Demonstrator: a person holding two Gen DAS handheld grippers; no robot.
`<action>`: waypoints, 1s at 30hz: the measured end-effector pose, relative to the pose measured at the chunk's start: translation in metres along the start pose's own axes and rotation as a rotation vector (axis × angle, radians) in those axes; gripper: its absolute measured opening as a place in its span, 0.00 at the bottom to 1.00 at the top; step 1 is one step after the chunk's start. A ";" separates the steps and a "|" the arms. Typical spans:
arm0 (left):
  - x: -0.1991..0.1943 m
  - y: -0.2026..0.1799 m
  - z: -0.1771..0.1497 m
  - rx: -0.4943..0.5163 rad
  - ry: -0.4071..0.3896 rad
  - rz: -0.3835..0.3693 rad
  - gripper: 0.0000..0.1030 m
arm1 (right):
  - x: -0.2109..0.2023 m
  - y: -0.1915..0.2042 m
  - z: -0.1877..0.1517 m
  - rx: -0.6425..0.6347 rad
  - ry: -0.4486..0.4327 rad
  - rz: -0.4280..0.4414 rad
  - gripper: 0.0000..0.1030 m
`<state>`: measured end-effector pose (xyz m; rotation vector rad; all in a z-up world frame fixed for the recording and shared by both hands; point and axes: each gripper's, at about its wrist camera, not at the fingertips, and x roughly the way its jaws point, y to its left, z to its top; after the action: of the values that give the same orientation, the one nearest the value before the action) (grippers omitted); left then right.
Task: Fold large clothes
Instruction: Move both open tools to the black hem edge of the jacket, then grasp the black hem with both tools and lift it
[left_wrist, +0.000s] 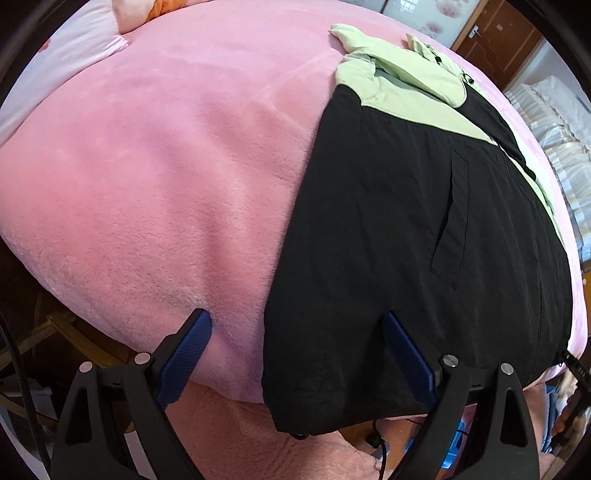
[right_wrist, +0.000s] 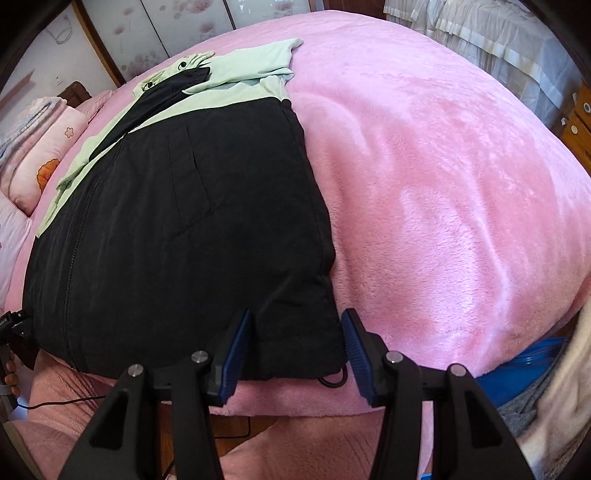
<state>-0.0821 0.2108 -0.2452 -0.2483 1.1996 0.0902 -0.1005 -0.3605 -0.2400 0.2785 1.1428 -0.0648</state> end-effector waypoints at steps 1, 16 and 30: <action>-0.001 -0.001 -0.001 0.007 0.002 0.000 0.86 | 0.001 -0.002 0.001 0.006 0.004 0.005 0.49; -0.027 -0.056 0.009 0.098 0.045 0.116 0.04 | -0.027 0.026 0.008 -0.092 -0.047 -0.040 0.17; -0.141 -0.068 0.131 -0.179 -0.180 -0.258 0.03 | -0.144 0.053 0.133 -0.061 -0.369 0.150 0.15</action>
<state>-0.0006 0.1849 -0.0605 -0.5390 0.9729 -0.0055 -0.0325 -0.3562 -0.0487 0.2837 0.7535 0.0502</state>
